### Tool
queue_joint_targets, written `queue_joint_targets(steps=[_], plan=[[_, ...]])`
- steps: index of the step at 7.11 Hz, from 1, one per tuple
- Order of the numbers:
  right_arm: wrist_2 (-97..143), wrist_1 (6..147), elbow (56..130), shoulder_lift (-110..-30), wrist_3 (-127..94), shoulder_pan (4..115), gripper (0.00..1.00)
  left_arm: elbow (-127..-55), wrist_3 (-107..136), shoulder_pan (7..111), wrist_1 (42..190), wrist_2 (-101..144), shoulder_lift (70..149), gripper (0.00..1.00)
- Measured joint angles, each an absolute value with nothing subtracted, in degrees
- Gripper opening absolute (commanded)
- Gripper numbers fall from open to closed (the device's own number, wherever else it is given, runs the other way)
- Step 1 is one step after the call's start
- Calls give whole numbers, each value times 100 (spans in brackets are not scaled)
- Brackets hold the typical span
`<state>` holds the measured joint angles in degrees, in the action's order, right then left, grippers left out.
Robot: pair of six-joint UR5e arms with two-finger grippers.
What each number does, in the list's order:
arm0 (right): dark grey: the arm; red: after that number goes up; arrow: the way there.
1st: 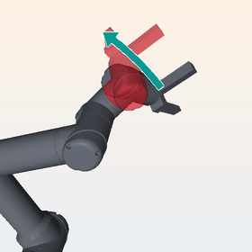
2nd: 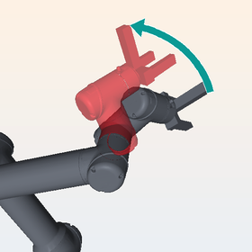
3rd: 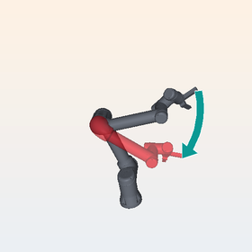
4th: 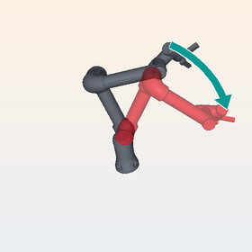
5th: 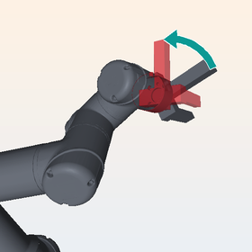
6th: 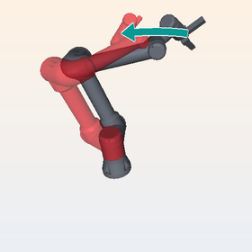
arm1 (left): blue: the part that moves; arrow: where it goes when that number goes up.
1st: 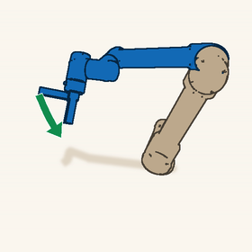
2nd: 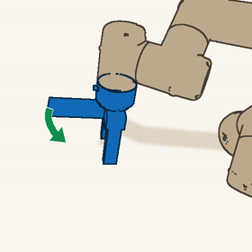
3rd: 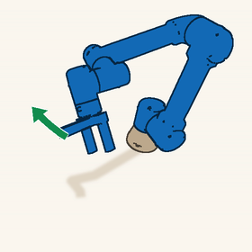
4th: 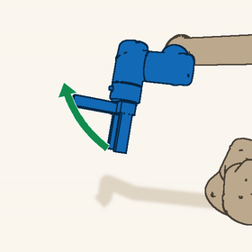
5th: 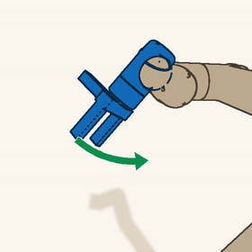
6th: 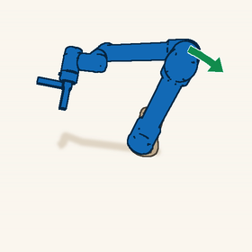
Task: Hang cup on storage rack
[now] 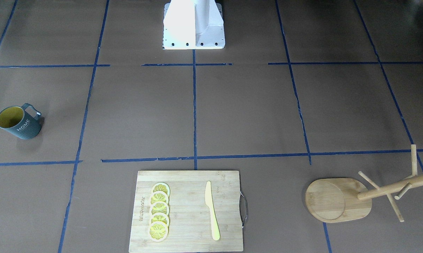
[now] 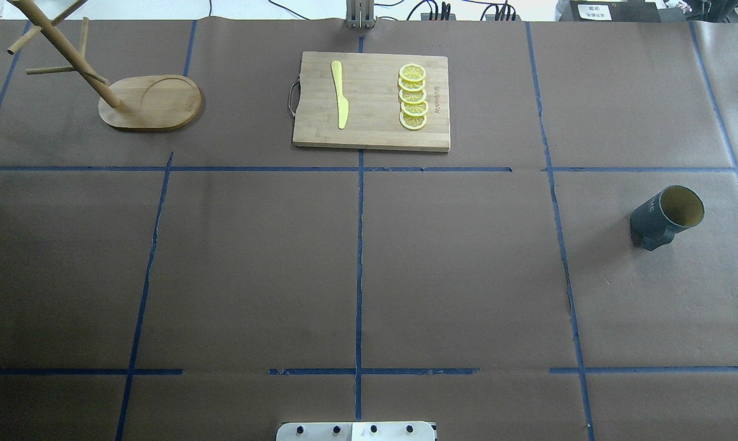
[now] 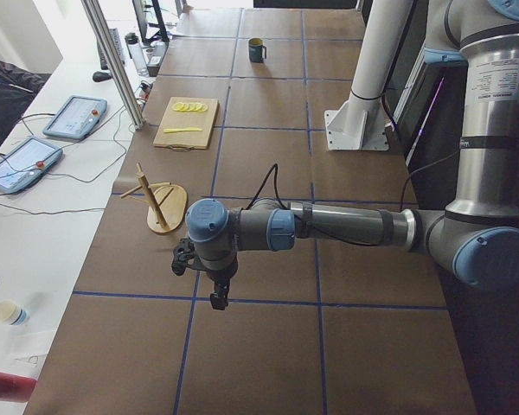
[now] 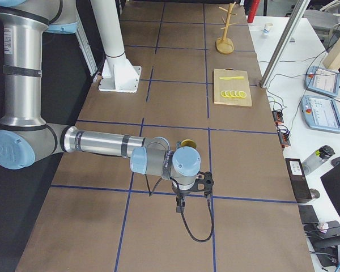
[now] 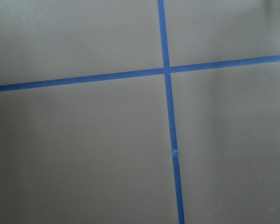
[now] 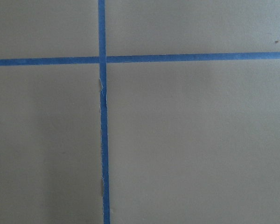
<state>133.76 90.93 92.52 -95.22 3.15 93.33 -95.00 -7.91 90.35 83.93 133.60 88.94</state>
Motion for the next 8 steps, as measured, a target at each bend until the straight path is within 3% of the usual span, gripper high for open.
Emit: queue_joint_targets(steps=[6,8], plan=[[13435,9088,9304,-9155,312,9276,100,-9535,-799,9035,8397,13366,8897,100],[13509,9082,9632,-9121,38,8955,100,-9553,-794,9038,8394,13362,8902,100]])
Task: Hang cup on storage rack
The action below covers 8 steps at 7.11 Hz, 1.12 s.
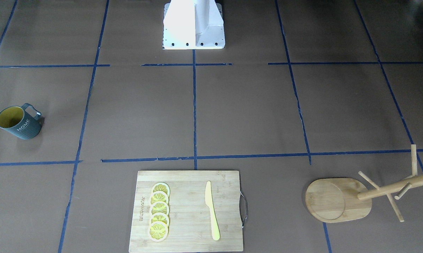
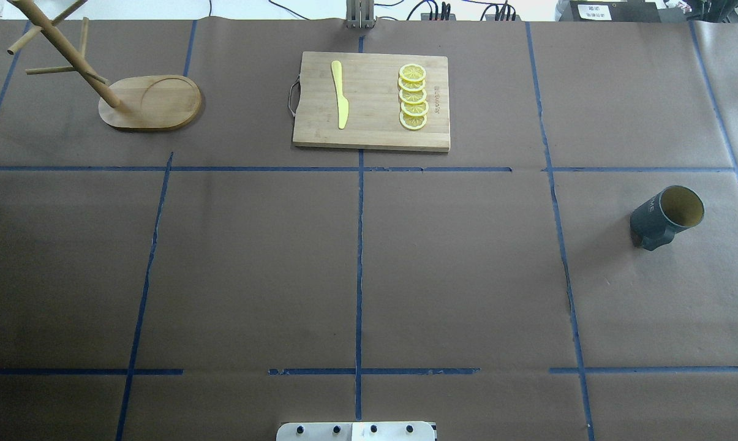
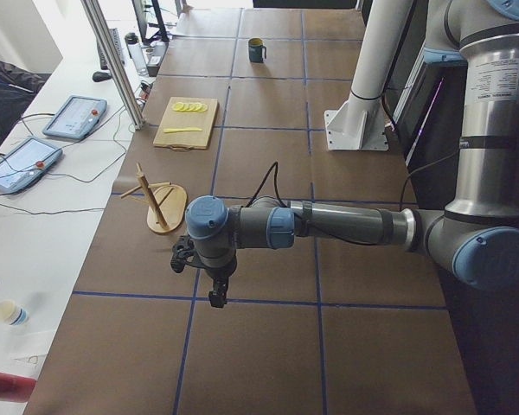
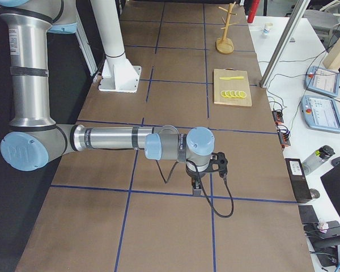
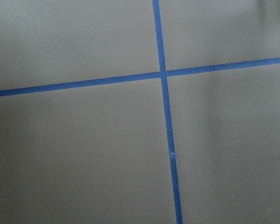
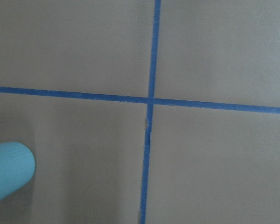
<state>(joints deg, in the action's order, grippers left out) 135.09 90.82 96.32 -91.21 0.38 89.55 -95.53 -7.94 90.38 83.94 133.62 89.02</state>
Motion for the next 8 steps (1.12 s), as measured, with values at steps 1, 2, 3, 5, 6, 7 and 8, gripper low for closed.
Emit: queue_joint_targets(steps=[1,2,3,5,6,7,8], plan=[[13510,9073,9935,-9115,-566,8646,100,-9564,-792,9041,8394,13365,8906,100],[13496,9029,10236,-9110,-1203,8299,100,-9565,-791,9042,8394,13367,8909,100],[13467,8926,10410,-9119,-1694,7929,100,-9566,-791,9043,8393,13368,8909,100],[13315,8756,10455,-9147,-2234,7258,100,-9565,-791,9044,8393,13366,8901,100],[13261,8562,10331,-9127,-2419,7033,100,-9565,-791,9044,8393,13364,8902,100],[13241,8228,10070,-9096,-2546,6923,100,-9568,-791,9044,8393,13364,8902,100],[13235,7949,9790,-9026,-2638,6873,100,-9578,-789,9044,8394,13362,8903,100]])
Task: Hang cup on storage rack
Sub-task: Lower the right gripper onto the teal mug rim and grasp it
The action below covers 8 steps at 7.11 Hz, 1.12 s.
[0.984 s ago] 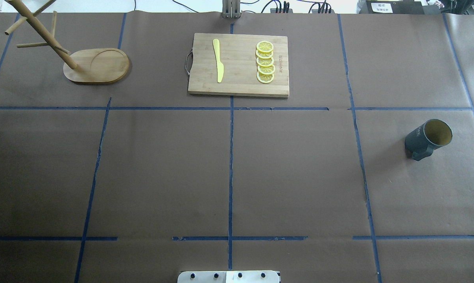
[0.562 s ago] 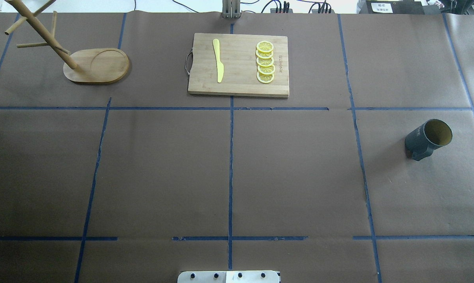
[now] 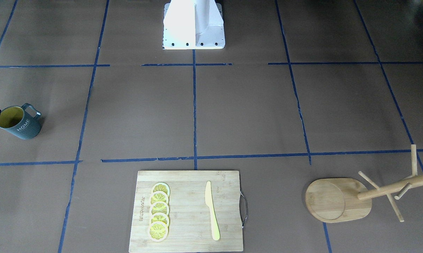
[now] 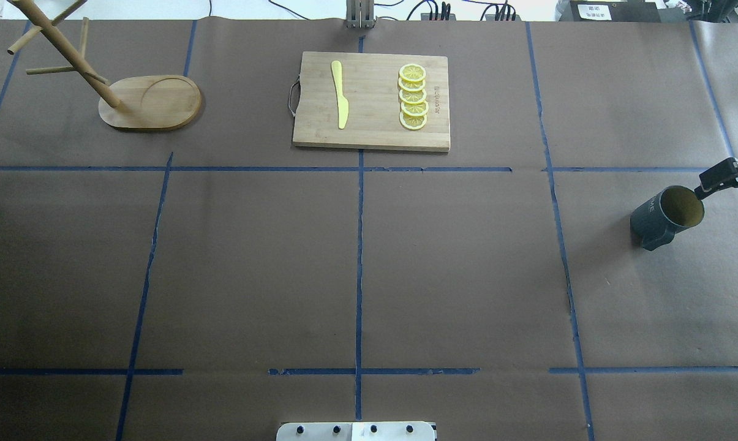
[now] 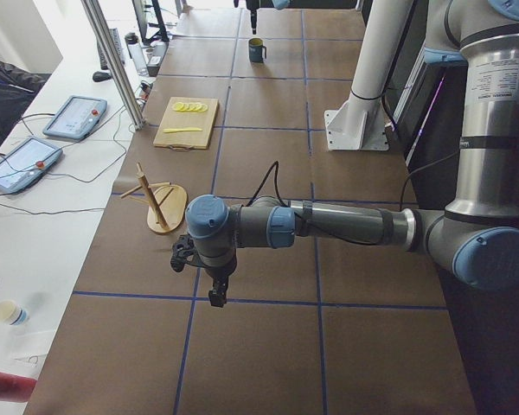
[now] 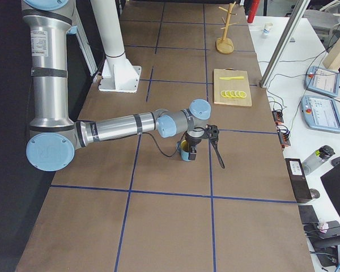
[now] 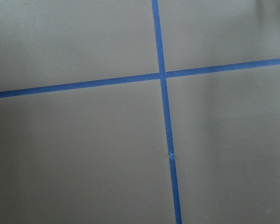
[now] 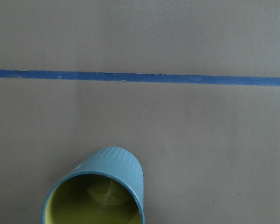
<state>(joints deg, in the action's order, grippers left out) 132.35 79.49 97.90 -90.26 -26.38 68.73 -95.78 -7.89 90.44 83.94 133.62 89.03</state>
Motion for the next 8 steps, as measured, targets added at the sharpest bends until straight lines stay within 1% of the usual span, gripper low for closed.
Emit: queue_joint_targets(steps=[2,4,5,6,7,8], plan=[[13240,7775,9536,-8921,-2770,6780,100,-9598,-789,9044,8393,13360,8906,100],[13237,7754,9500,-8908,-2830,6638,98,-9598,-791,9044,8390,13359,8911,100],[13224,7753,9493,-8910,-2833,6566,48,-9601,-789,9044,8390,13359,8914,100],[13220,7752,9493,-8916,-2830,6532,13,-9603,-785,9044,8387,13359,8923,100],[13219,7750,9501,-8931,-2825,6522,1,-9605,-783,9044,8384,13359,8934,100],[13212,7746,9521,-8953,-2820,6522,0,-9606,-783,9044,8379,13359,8942,100]])
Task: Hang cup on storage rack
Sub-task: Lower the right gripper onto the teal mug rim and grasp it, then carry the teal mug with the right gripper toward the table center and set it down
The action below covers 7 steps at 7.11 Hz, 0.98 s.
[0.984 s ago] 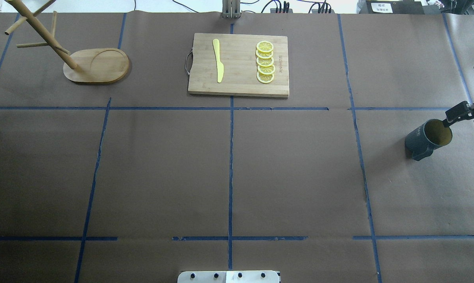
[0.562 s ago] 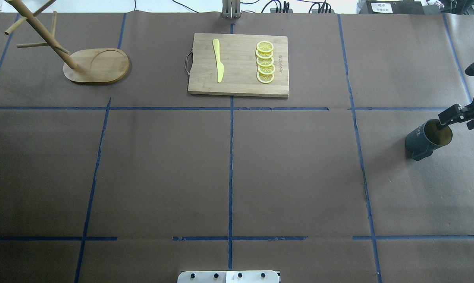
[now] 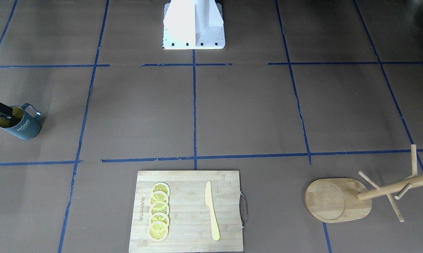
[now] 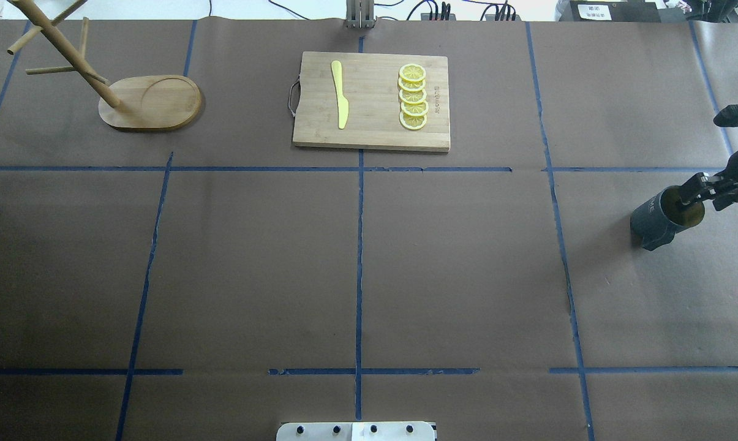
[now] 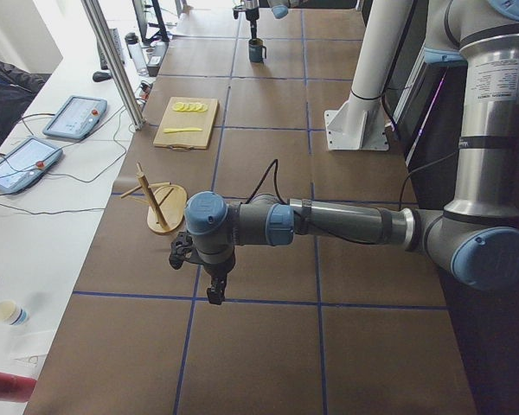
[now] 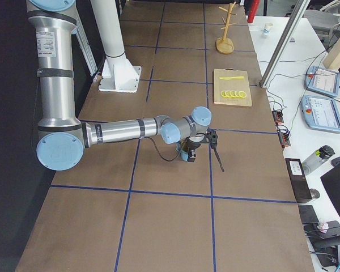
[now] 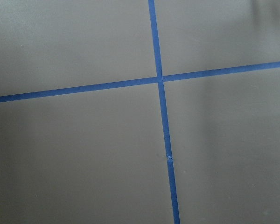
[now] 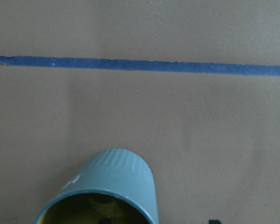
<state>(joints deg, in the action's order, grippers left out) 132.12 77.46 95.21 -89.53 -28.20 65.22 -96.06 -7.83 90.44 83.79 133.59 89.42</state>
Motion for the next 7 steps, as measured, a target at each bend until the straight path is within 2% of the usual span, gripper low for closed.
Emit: queue_joint_targets(steps=[3,5,7], plan=[[13221,7773,9631,-9007,-2832,6540,0,-9613,-782,9050,8376,13359,8976,100],[13594,8146,10086,-9030,-3033,6821,0,-9681,-777,9057,8343,13353,8967,100],[13857,9242,10685,-8543,-4037,6995,0,-9712,-774,9054,8326,13351,8952,100]])
